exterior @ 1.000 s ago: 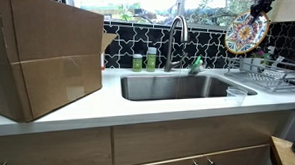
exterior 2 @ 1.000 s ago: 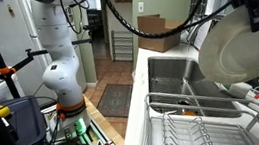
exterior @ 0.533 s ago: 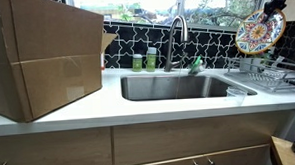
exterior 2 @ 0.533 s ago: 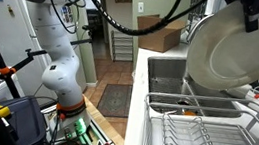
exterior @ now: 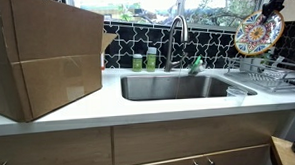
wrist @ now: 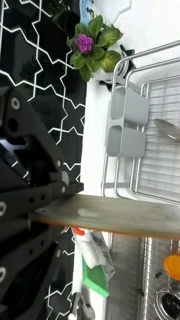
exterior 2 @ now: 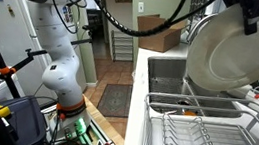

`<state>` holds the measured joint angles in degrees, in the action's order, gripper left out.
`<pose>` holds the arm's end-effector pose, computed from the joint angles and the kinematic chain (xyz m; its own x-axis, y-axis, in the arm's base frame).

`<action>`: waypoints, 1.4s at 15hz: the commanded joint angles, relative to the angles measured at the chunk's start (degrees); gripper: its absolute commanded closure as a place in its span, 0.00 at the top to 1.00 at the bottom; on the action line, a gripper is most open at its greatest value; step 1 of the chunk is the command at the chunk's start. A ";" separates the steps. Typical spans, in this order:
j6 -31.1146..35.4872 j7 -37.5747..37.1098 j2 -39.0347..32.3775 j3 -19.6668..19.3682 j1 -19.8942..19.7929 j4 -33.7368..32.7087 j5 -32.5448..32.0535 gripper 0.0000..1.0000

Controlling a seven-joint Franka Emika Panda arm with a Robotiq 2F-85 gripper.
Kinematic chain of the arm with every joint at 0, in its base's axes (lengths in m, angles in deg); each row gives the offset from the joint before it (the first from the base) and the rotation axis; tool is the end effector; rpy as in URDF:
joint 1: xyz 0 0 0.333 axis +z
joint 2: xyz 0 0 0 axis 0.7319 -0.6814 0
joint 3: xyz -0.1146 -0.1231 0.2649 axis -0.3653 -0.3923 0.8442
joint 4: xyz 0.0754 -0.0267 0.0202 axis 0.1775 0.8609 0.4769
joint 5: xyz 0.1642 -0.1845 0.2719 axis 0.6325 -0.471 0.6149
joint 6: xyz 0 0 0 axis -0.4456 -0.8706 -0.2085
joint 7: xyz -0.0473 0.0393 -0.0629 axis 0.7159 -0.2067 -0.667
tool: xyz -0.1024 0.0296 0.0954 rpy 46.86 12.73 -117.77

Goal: Pick up the plate from the sink and rinse it with running water, put the plate on the dish rack

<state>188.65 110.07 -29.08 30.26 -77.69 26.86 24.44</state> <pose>0.2443 -0.4941 0.6565 0.6924 -0.6259 0.3590 -0.6855 -0.7259 0.0567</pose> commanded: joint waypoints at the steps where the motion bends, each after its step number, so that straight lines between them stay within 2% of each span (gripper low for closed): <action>1: -5.39 2.39 1.52 -0.75 0.08 -0.31 -4.49 0.03; 5: -7.67 3.99 2.34 -1.31 -0.04 0.89 -12.03 0.03; 10: -7.18 2.69 2.84 -1.66 0.30 4.13 -15.56 0.03; 15: -5.56 1.67 3.47 -1.56 0.61 9.30 -15.01 0.03; 21: -4.59 0.18 3.30 -1.79 0.59 12.01 -13.27 0.03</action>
<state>182.18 111.83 -27.72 28.81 -77.69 36.39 10.46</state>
